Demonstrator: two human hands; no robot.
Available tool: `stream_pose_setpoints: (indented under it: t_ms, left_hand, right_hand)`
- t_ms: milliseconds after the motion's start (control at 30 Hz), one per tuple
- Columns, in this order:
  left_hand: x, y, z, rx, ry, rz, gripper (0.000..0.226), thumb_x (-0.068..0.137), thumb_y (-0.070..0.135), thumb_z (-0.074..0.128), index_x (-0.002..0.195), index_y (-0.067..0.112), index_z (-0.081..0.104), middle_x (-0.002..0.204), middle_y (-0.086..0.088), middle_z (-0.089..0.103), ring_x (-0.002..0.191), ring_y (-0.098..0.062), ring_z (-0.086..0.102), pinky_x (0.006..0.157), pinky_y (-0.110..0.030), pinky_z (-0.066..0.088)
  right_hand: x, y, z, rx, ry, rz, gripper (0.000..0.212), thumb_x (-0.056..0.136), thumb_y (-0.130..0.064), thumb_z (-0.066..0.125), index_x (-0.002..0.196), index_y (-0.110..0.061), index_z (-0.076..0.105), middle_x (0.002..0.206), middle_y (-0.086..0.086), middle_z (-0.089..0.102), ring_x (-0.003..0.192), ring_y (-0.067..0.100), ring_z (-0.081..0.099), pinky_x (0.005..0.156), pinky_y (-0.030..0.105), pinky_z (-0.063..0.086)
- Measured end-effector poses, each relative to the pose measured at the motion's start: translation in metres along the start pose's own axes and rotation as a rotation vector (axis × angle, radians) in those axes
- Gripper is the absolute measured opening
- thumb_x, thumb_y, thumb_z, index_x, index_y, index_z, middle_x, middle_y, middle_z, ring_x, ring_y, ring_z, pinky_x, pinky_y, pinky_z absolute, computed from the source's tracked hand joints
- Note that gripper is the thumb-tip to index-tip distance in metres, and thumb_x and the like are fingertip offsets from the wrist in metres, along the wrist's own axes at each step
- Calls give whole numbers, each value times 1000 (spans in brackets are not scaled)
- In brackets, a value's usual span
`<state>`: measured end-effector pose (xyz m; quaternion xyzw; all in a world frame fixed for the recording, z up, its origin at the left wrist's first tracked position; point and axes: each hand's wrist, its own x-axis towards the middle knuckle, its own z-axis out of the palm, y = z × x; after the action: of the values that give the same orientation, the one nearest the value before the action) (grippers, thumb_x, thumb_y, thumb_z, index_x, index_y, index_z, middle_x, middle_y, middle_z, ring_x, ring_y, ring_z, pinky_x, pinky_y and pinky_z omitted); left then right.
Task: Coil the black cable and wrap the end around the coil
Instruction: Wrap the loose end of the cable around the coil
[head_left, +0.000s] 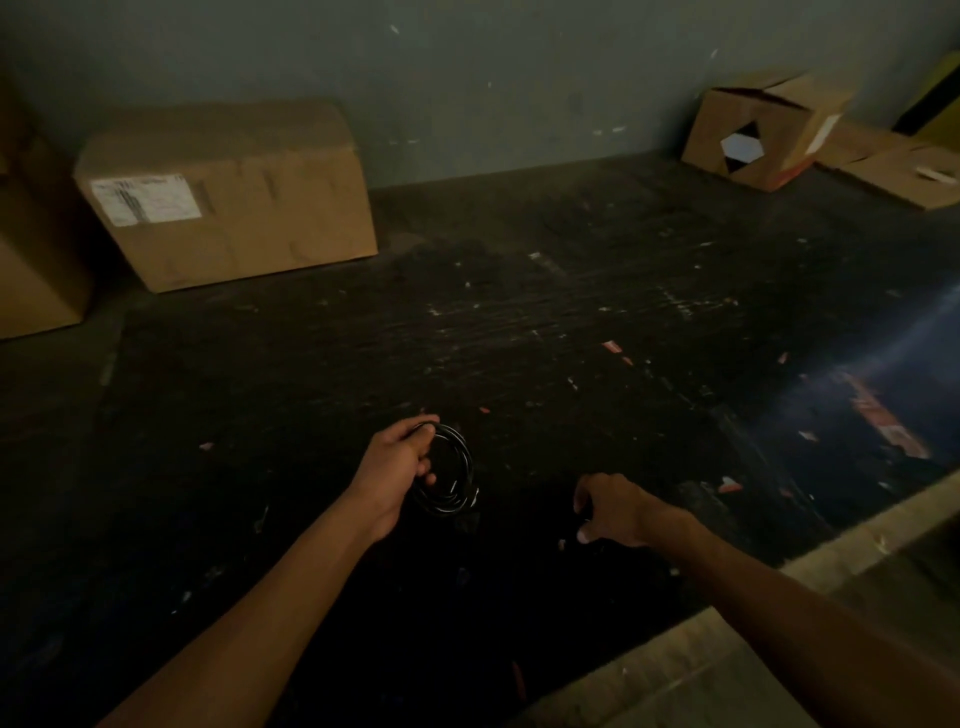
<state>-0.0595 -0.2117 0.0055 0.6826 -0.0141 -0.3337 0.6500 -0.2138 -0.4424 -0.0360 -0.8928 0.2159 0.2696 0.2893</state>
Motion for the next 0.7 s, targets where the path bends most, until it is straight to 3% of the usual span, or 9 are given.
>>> stream_pose_setpoints:
  t_ms: [100,200,300,367,433,533,700]
  left_hand:
    - [-3,2,-3,16,7,0,31,100,13,48,128,19,59,81,-2,51,60,-10,43,60,-28,45]
    - [-8,4,-10,66,-17,34,39,101,13,44,130,36,58,102,-2,55,65,-11,45,62,-28,47]
    - [-14,10,-14,129,-23,64,37,103,14,40,119,32,67,94,4,57,66,-10,45,64,-27,45]
    - [-17,15,-15,182,-15,44,33,102,17,42,108,32,72,112,6,60,80,-10,51,71,-29,46]
    - [-18,20,-18,230,-17,21,27,100,21,47,100,29,73,117,5,63,96,-13,55,75,-31,45]
    - [-22,29,-24,225,-34,14,23,99,27,50,97,23,72,107,1,69,95,-15,60,76,-32,44]
    - [-33,44,-36,109,-66,88,23,98,32,53,84,22,68,60,17,65,57,1,57,67,-29,42]
  right_hand:
    - [5,-7,1,-10,-30,-21,15,82,-20,71,90,-29,62,98,-6,59,96,12,61,73,21,44]
    - [3,-30,-11,86,-59,-123,17,91,-18,61,106,-21,67,102,-10,58,95,5,58,75,19,43]
    - [3,-62,-24,216,46,-233,19,93,-14,57,98,-29,68,96,-16,62,87,-3,58,82,23,45]
    - [2,-85,-34,277,125,-304,22,92,-14,58,94,-34,67,100,-15,64,94,-1,59,90,28,47]
    - [-1,-110,-43,319,183,-394,21,93,-13,58,100,-31,67,107,-10,65,102,2,59,94,27,46]
    - [-5,-143,-57,390,250,-500,22,91,-14,61,108,-28,63,107,-8,64,101,4,61,88,25,50]
    - [-6,-178,-62,385,311,-604,24,85,-14,69,103,-26,57,96,-3,66,92,9,64,83,31,55]
